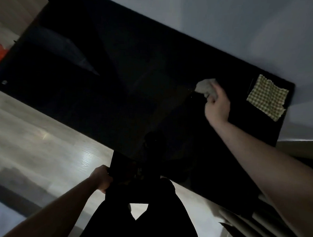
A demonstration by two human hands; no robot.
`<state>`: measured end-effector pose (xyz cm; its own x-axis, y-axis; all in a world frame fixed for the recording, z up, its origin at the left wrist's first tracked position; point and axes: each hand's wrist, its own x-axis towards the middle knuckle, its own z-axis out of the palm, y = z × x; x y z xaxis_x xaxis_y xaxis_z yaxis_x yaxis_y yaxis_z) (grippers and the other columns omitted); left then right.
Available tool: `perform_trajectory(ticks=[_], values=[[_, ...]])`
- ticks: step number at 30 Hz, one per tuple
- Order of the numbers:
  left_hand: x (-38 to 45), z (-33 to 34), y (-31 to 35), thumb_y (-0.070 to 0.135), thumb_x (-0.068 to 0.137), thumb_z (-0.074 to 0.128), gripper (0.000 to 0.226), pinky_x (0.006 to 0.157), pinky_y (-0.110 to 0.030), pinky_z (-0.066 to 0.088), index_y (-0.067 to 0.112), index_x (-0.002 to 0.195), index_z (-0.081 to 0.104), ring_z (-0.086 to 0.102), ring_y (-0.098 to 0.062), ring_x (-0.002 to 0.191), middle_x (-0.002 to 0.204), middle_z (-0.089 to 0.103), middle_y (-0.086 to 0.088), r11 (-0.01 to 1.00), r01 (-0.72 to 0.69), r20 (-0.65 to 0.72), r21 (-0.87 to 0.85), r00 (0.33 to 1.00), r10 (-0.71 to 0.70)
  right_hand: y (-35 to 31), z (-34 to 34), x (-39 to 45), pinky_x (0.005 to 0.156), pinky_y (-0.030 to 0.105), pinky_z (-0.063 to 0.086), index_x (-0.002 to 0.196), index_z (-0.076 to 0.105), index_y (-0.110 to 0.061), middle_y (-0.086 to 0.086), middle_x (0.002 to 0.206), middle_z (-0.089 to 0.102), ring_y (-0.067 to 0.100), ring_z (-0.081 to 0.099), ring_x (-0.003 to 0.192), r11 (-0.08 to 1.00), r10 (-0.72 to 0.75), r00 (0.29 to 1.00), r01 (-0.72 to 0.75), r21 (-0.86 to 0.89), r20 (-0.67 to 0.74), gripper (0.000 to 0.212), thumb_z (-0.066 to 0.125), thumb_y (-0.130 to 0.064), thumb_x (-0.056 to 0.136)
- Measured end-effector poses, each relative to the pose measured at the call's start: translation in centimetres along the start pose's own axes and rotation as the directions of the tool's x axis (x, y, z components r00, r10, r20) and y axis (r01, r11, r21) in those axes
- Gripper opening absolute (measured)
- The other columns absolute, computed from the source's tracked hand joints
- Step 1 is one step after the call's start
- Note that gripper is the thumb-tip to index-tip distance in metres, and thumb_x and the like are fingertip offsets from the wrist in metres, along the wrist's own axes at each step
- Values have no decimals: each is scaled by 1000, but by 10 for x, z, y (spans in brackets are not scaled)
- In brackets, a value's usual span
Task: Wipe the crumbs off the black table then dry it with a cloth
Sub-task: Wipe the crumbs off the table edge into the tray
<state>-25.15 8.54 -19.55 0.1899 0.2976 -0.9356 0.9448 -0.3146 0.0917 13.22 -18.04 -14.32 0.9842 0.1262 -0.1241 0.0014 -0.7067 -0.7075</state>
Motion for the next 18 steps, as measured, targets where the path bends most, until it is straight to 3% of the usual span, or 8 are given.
perform_trajectory(ticks=[4,8,10,14,18], values=[[2,3,4,-3,87,55,36,60,-44,67,6,116,74,78,-31,64,77,74,-10,999,17,-8,-38,1000,-17,19,2,79,126,32,27,156,44,-22,5,164,40,23,40,149,982,12,998,1,-189,69,58,48,-9,100],[3,1,5,-2,84,58,34,60,-39,67,4,113,73,77,-30,65,74,73,-8,999,27,-13,-45,1000,-28,25,23,100,127,51,23,161,32,-19,8,171,21,34,19,157,900,36,982,50,-434,188,64,52,-18,100],[6,1,3,-2,83,58,35,63,-44,67,3,114,74,78,-32,67,79,76,-12,998,28,-14,-48,999,-29,24,33,82,127,56,19,164,24,-22,6,174,12,35,11,160,866,13,980,88,-492,198,72,54,-19,99],[9,-1,3,-3,81,59,37,65,-50,67,3,114,73,79,-34,73,86,78,-16,999,21,-12,-37,1000,-21,21,54,11,125,57,23,163,26,-25,6,172,20,33,18,159,829,-176,950,284,-482,257,74,57,-23,96],[11,-4,4,0,79,55,38,64,-50,67,5,111,76,79,-37,71,79,74,-14,1000,-2,-18,-2,1000,2,5,80,-84,126,56,22,161,34,-26,0,172,25,28,21,159,845,-298,882,421,-329,364,74,61,-19,92]])
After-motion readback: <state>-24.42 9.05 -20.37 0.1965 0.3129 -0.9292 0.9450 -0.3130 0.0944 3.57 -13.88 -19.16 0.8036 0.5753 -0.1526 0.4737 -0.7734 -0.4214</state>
